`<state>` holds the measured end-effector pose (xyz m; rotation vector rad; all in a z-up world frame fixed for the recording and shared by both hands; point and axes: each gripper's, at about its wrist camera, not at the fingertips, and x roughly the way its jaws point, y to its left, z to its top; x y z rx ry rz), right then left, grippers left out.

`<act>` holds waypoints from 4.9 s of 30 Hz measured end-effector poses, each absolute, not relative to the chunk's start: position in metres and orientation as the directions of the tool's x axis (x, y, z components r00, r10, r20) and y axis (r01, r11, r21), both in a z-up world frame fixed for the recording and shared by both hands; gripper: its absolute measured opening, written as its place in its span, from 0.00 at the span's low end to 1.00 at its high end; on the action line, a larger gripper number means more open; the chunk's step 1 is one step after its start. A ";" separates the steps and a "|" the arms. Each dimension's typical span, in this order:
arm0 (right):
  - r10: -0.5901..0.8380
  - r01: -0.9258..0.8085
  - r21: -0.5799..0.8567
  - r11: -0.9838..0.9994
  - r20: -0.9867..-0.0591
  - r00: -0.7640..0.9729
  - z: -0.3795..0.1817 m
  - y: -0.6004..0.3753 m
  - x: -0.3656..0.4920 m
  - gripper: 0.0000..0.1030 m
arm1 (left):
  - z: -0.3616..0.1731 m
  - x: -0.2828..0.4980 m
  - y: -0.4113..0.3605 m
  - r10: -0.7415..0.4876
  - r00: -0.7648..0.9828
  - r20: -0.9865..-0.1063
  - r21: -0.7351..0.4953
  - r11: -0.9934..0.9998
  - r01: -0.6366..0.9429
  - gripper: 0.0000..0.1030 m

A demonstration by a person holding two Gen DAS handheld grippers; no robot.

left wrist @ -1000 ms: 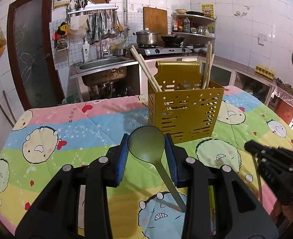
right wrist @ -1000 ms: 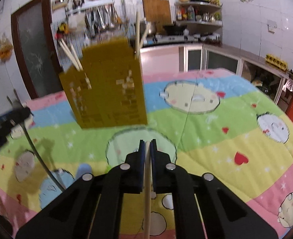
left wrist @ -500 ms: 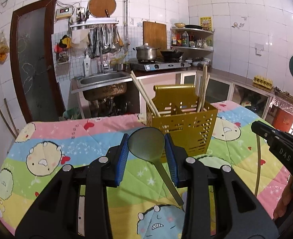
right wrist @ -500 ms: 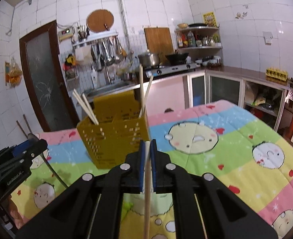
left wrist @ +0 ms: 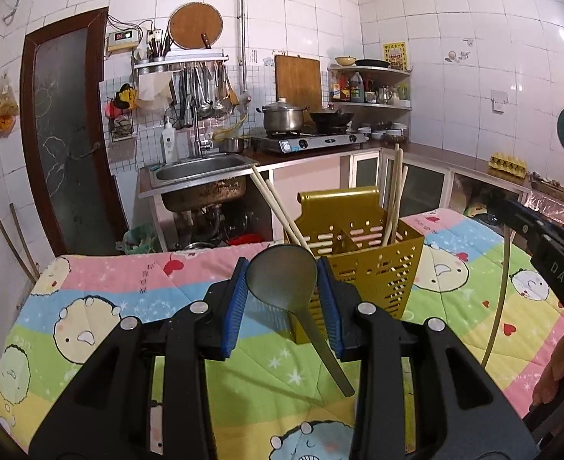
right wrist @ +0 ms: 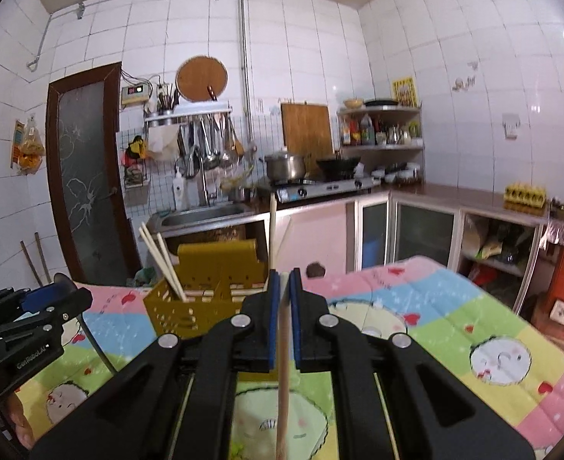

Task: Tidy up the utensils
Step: 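Lift the ladle with the left tool while the right tool carries its chopstick to the holder, then open both tools to drop the ladle and chopstick into the holder, then grasp the green frog-handled fork with the right tool while the left grasps the blue spoon, then lift the fork and blue spoon and carry both over the yellow holder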

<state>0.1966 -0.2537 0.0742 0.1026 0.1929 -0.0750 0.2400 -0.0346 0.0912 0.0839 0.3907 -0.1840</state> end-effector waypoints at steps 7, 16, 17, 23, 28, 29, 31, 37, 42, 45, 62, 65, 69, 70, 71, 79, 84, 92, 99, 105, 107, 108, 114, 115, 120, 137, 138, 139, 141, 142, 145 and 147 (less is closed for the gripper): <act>-0.060 0.071 0.077 0.994 -0.139 0.988 0.097 -0.249 0.204 0.06 | 0.109 0.245 -0.031 -0.160 0.921 -0.354 0.057 0.980 0.192 0.34; -0.064 0.066 0.067 0.996 -0.029 0.998 0.164 -0.246 0.231 0.06 | 0.166 0.270 -0.027 -0.138 0.955 -0.262 0.079 0.983 0.163 0.34; -0.068 0.069 0.064 0.996 -0.006 0.998 0.175 -0.245 0.236 0.06 | 0.173 0.275 -0.028 -0.136 0.959 -0.247 0.081 0.984 0.160 0.34; -0.088 0.083 0.073 0.994 0.078 0.993 0.207 -0.246 0.267 0.06 | 0.207 0.306 -0.037 -0.136 0.977 -0.164 0.078 0.986 0.151 0.34; -0.093 0.084 0.092 0.992 0.107 0.990 0.205 -0.247 0.302 0.06 | 0.195 0.337 -0.044 -0.151 0.974 -0.168 0.042 0.986 0.160 0.34; -0.094 0.084 0.092 0.992 0.100 0.991 0.200 -0.247 0.310 0.06 | 0.190 0.341 -0.045 -0.155 0.972 -0.175 0.034 0.986 0.164 0.34; -0.091 0.083 0.092 0.992 0.086 0.992 0.189 -0.247 0.319 0.06 | 0.172 0.353 -0.046 -0.165 0.966 -0.201 0.021 0.985 0.173 0.34; -0.067 0.067 0.076 0.995 0.001 0.998 0.140 -0.248 0.341 0.06 | 0.124 0.373 -0.050 -0.170 0.946 -0.275 0.017 0.983 0.182 0.34; -0.059 0.065 0.089 0.994 -0.067 0.996 0.111 -0.252 0.345 0.06 | 0.093 0.374 -0.044 -0.155 0.940 -0.305 0.013 0.986 0.166 0.34; -0.045 0.056 0.085 0.995 -0.121 0.992 0.098 -0.253 0.345 0.06 | 0.085 0.372 -0.041 -0.138 0.936 -0.323 0.005 0.989 0.147 0.34; -0.069 0.108 0.069 0.992 -0.422 0.904 0.072 -0.257 0.267 0.52 | 0.122 0.305 0.006 -0.087 0.908 -0.410 -0.027 0.996 0.083 0.95; -0.078 0.121 0.057 0.991 -0.485 0.871 0.047 -0.248 0.250 0.52 | 0.104 0.297 0.016 -0.077 0.885 -0.460 -0.040 0.997 0.066 0.95; -0.074 0.143 0.078 0.987 -0.568 0.819 0.012 -0.241 0.232 0.52 | 0.073 0.280 0.023 -0.066 0.849 -0.524 -0.036 0.998 0.056 0.95; -0.072 0.146 0.080 0.986 -0.588 0.806 0.003 -0.237 0.229 0.52 | 0.066 0.276 0.023 -0.071 0.841 -0.537 -0.038 0.997 0.060 0.95; -0.070 0.147 0.079 0.986 -0.601 0.796 -0.003 -0.234 0.228 0.52 | 0.062 0.274 0.023 -0.073 0.835 -0.545 -0.039 0.997 0.062 0.95; -0.065 0.134 0.042 0.990 -0.709 0.702 -0.053 -0.205 0.222 0.51 | 0.021 0.260 0.029 -0.070 0.794 -0.604 -0.042 0.998 0.056 0.95; -0.050 0.137 0.056 0.989 -0.745 0.665 -0.059 -0.198 0.226 0.44 | 0.005 0.263 0.032 -0.053 0.772 -0.634 -0.029 0.999 0.045 0.95; -0.056 0.119 0.024 0.993 -0.780 0.623 -0.064 -0.178 0.234 0.22 | 0.000 0.264 0.029 -0.053 0.761 -0.646 -0.027 0.999 0.047 0.95; -0.026 0.112 0.061 0.992 -0.766 0.642 -0.059 -0.195 0.230 0.22 | -0.003 0.259 0.012 -0.061 0.747 -0.662 -0.015 0.998 0.067 0.95; -0.047 0.124 0.044 0.991 -0.758 0.650 -0.054 -0.230 0.225 0.20 | -0.006 0.253 -0.014 -0.102 0.716 -0.690 -0.037 0.994 0.106 0.95; -0.045 0.133 0.054 0.990 -0.759 0.649 -0.053 -0.245 0.221 0.20 | -0.008 0.251 -0.026 -0.122 0.698 -0.706 -0.053 0.991 0.120 0.95; -0.042 0.136 0.061 0.989 -0.759 0.649 -0.052 -0.255 0.219 0.20 | -0.009 0.250 -0.032 -0.130 0.690 -0.712 -0.058 0.990 0.128 0.95; -0.032 0.140 0.078 0.987 -0.763 0.646 -0.055 -0.288 0.217 0.19 | -0.018 0.242 -0.071 -0.157 0.630 -0.761 -0.070 0.985 0.160 0.95; -0.031 0.143 0.082 0.986 -0.762 0.647 -0.056 -0.291 0.217 0.19 | -0.021 0.241 -0.078 -0.141 0.623 -0.769 -0.055 0.986 0.154 0.94; -0.020 0.136 0.091 0.987 -0.757 0.653 -0.065 -0.294 0.216 0.19 | -0.035 0.242 -0.093 -0.127 0.567 -0.814 -0.054 0.988 0.144 0.81; -0.026 0.132 0.082 0.988 -0.749 0.662 -0.066 -0.293 0.213 0.19 | -0.044 0.253 -0.107 -0.120 0.550 -0.827 -0.030 0.985 0.170 0.42; -0.030 0.132 0.077 0.988 -0.750 0.661 -0.066 -0.292 0.213 0.19 | -0.044 0.253 -0.107 -0.121 0.551 -0.826 -0.028 0.984 0.175 0.38; -0.033 0.132 0.073 0.989 -0.751 0.660 -0.066 -0.291 0.213 0.19 | -0.044 0.254 -0.107 -0.123 0.551 -0.826 -0.025 0.983 0.181 0.33; -0.034 0.133 0.072 0.989 -0.750 0.660 -0.064 -0.291 0.213 0.19 | -0.042 0.255 -0.106 -0.138 0.545 -0.827 -0.038 0.981 0.192 0.31; -0.032 0.132 0.074 0.988 -0.749 0.662 -0.063 -0.291 0.212 0.19 | -0.041 0.256 -0.106 -0.144 0.543 -0.827 -0.044 0.980 0.194 0.29; -0.028 0.130 0.080 0.988 -0.742 0.669 -0.057 -0.291 0.210 0.19 | -0.037 0.256 -0.105 -0.158 0.551 -0.819 -0.049 0.977 0.207 0.27; -0.031 0.133 0.082 0.988 -0.733 0.679 -0.051 -0.291 0.208 0.19 | -0.033 0.255 -0.106 -0.167 0.564 -0.809 -0.052 0.975 0.215 0.27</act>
